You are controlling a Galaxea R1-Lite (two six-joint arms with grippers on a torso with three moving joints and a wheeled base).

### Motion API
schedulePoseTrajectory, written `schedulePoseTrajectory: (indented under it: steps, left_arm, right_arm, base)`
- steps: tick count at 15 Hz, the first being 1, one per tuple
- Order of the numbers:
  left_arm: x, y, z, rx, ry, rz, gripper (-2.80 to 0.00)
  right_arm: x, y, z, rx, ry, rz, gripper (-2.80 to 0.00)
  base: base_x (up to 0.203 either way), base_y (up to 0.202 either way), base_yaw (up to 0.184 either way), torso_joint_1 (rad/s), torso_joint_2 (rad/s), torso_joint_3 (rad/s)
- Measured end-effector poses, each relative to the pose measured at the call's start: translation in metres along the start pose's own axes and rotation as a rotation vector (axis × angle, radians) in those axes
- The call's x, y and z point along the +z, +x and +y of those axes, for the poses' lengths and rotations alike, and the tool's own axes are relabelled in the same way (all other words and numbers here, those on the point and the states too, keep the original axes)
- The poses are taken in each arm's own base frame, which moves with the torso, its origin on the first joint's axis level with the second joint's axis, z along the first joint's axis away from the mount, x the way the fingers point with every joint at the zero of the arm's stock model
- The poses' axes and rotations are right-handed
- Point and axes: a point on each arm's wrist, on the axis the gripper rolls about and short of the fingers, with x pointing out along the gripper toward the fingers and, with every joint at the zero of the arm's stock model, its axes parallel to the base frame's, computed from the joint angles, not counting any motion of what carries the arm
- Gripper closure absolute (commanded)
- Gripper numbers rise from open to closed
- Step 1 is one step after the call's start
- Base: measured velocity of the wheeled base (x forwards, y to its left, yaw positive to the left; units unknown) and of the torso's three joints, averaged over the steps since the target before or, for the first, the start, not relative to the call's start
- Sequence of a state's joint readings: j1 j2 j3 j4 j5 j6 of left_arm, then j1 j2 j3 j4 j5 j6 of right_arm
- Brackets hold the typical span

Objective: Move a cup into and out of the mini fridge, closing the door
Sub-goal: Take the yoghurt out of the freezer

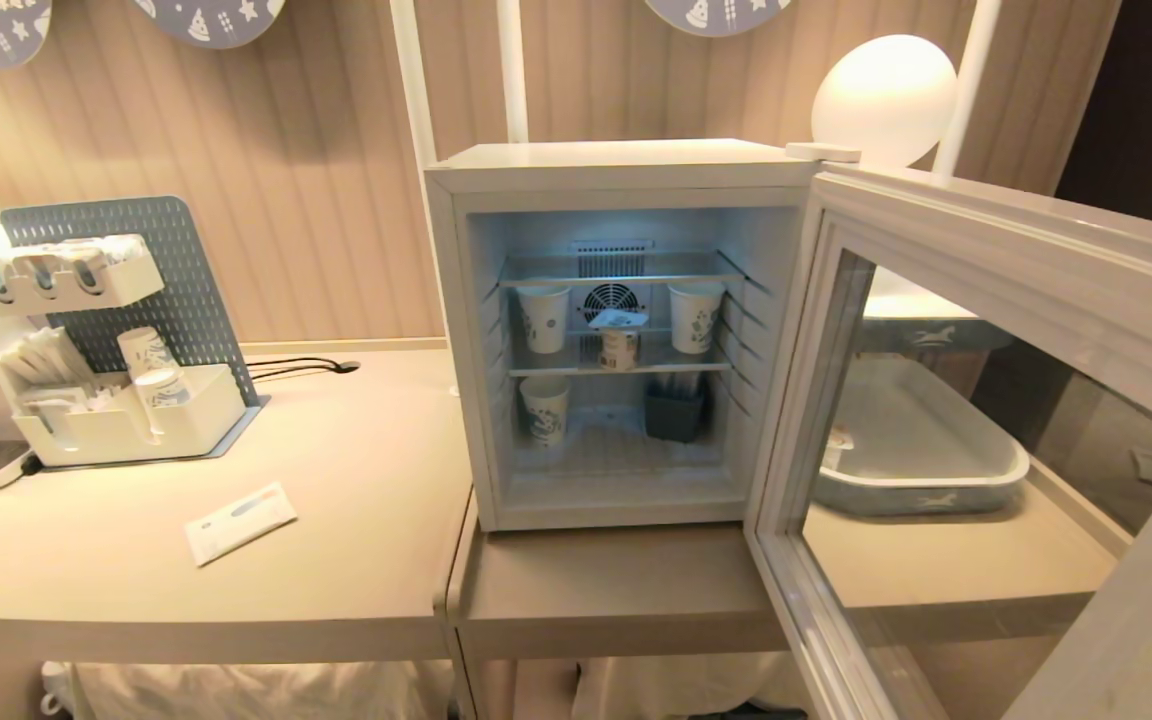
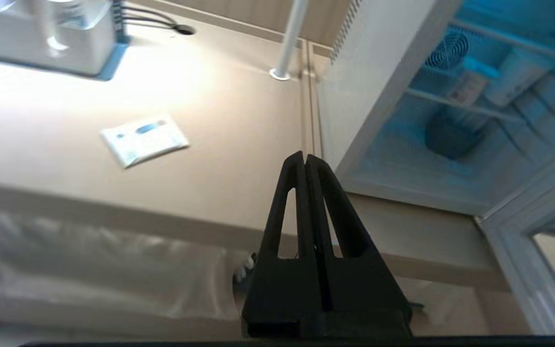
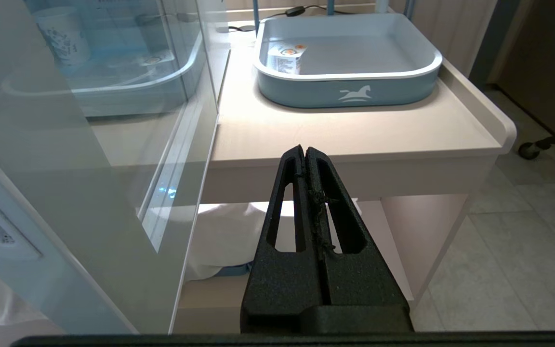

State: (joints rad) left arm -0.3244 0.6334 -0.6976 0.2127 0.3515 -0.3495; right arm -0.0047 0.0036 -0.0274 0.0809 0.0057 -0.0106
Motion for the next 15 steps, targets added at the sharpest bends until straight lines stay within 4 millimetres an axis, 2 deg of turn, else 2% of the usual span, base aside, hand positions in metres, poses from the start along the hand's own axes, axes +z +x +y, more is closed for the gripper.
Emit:
schedulePoseTrajectory:
  steps: [2,4,7,9,10,11,13,15]
  left_arm:
    - [-0.004,-0.051,0.019,0.060,-0.063,-0.010,0.00]
    - [-0.018,-0.091,0.022,0.152,-0.102,-0.020,0.00]
    - [-0.046,-0.138,0.022,0.106,-0.100,0.018,0.00]
    - [-0.070,-0.154,0.027,0.020,-0.026,-0.004,0.00]
    - [-0.079,-0.151,0.030,0.003,0.009,-0.018,0.00]
    - [-0.088,-0.140,0.033,0.008,0.031,-0.024,0.00]
    - [-0.109,-0.103,0.040,0.030,0.088,-0.027,0.00]
    - [-0.139,-0.061,0.048,0.040,0.187,-0.038,0.00]
  right_arm:
    - [0.000,0.000,0.000,0.000,0.001,0.000,0.00]
    - [0.000,0.000,0.000,0.000,0.000,0.000,0.00]
    - [0.000,0.000,0.000,0.000,0.000,0.001,0.00]
    - [0.000,0.000,0.000,0.000,0.000,0.001,0.00]
    - [0.000,0.000,0.000,0.000,0.000,0.002,0.00]
    - [0.000,0.000,0.000,0.000,0.000,0.002,0.00]
    - [0.000,0.000,0.000,0.000,0.000,0.002,0.00]
    - [0.000,0.000,0.000,0.000,0.000,0.002,0.00]
  base:
    - [0.000,0.000,0.000,0.000,0.00,0.000]
    - [0.000,0.000,0.000,0.000,0.00,0.000]
    - [0.000,0.000,0.000,0.000,0.00,0.000]
    - [0.000,0.000,0.000,0.000,0.00,0.000]
    - [0.000,0.000,0.000,0.000,0.00,0.000]
    - [0.000,0.000,0.000,0.000,0.00,0.000]
    - [0.000,0.000,0.000,0.000,0.00,0.000]
    - [0.000,0.000,0.000,0.000,0.00,0.000]
